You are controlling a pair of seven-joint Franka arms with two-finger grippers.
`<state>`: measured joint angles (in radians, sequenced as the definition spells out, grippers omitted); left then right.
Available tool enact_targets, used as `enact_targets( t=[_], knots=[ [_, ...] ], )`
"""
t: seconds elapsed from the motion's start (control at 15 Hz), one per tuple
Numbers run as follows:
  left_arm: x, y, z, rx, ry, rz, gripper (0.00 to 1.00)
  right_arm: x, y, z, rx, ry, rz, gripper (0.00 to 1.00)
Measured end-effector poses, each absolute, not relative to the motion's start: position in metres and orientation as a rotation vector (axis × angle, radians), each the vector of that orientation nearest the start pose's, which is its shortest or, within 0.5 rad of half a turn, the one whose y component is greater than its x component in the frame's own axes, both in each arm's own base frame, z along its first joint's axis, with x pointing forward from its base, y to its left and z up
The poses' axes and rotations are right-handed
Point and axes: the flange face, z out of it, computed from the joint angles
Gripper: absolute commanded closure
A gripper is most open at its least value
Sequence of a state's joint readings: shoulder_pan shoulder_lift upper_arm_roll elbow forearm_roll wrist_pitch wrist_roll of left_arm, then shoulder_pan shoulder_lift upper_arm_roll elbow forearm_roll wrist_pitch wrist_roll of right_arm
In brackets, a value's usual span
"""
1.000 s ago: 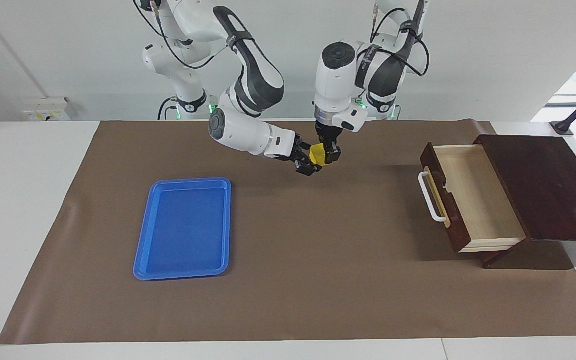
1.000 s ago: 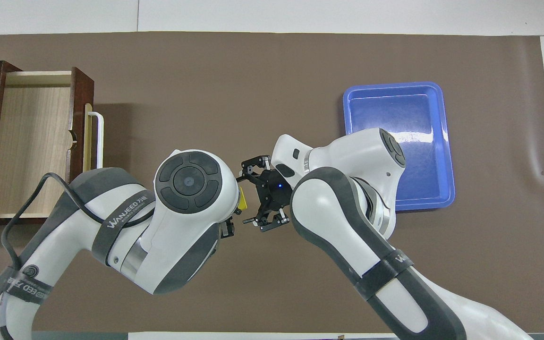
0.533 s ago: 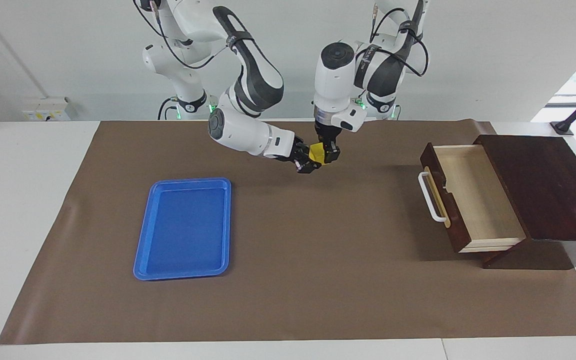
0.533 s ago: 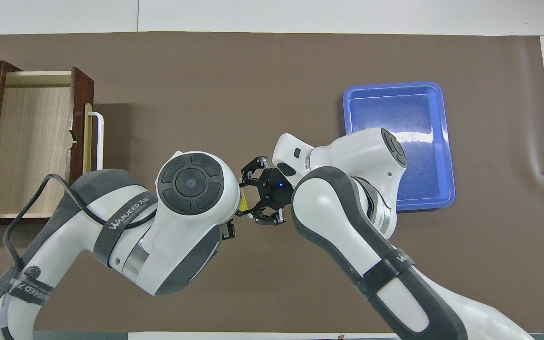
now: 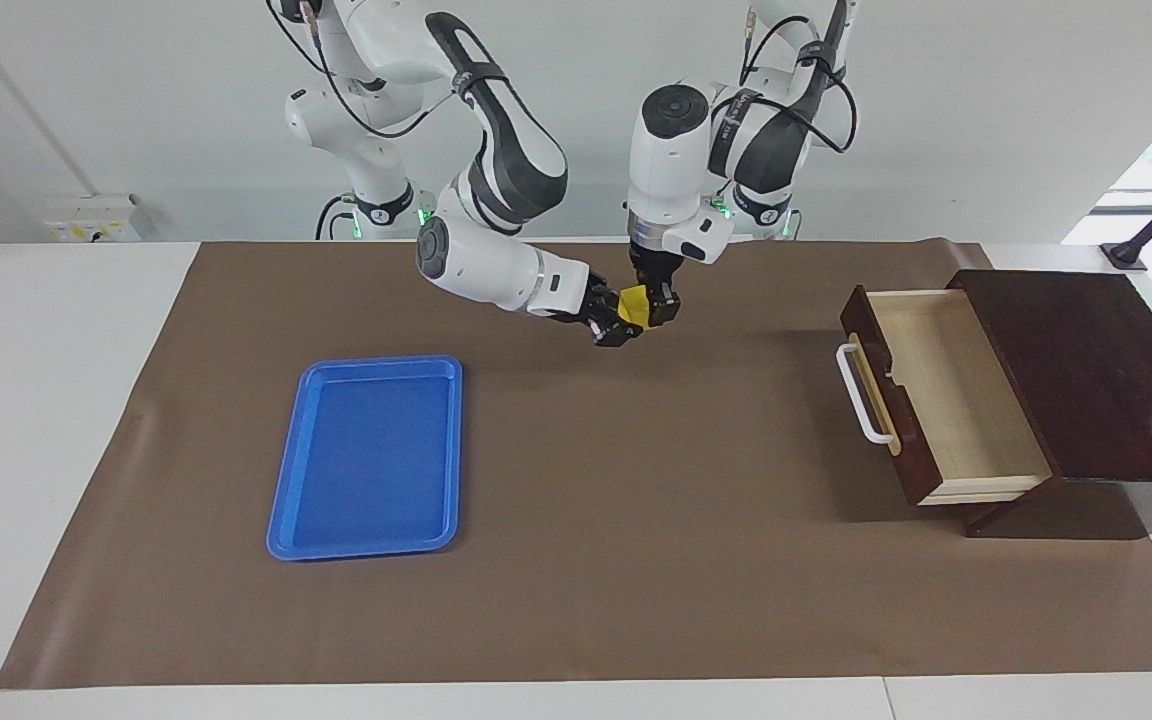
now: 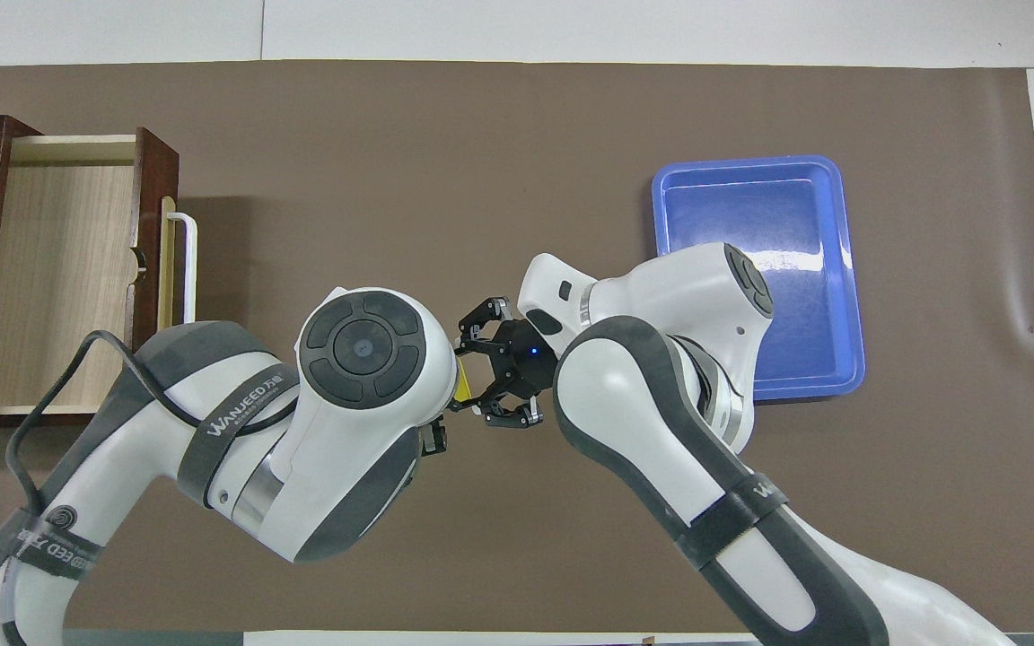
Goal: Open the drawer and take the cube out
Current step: 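Carry the cube with the right gripper while the left gripper withdraws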
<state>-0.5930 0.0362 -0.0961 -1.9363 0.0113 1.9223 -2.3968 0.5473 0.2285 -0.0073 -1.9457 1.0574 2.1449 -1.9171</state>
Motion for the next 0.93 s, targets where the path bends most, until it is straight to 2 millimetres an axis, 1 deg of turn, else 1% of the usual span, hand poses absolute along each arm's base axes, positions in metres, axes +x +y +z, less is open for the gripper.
enact_targets(
  t=[0.33, 0.47, 0.6, 0.73, 0.8, 0.87, 0.93],
  knots=[
    [0.437, -0.352, 0.465, 2.088, 2.404, 0.01, 0.0, 0.505, 0.347, 0.38, -1.443, -1.883, -0.67, 1.0],
    [0.443, -0.34, 0.474, 2.065, 2.405, 0.013, 0.0, 0.505, 0.347, 0.38, -1.443, -1.883, -0.669, 1.0],
    [0.457, -0.316, 0.482, 2.061, 2.4, 0.014, 0.0, 0.506, 0.346, 0.38, -1.445, -1.881, -0.669, 1.0],
    [0.477, -0.278, 0.48, 2.082, 2.39, 0.011, 0.0, 0.51, 0.338, 0.38, -1.454, -1.869, -0.669, 1.0],
    [0.488, -0.256, 0.475, 2.088, 2.387, 0.009, 0.0, 0.515, 0.329, 0.379, -1.461, -1.859, -0.664, 1.0],
    [0.501, -0.233, 0.47, 2.078, 2.388, 0.013, 0.0, 0.522, 0.314, 0.378, -1.473, -1.853, -0.654, 1.0],
    [0.513, -0.21, 0.464, 2.071, 2.389, 0.024, 0.0, 0.53, 0.294, 0.376, -1.492, -1.849, -0.641, 1.0]
  ],
)
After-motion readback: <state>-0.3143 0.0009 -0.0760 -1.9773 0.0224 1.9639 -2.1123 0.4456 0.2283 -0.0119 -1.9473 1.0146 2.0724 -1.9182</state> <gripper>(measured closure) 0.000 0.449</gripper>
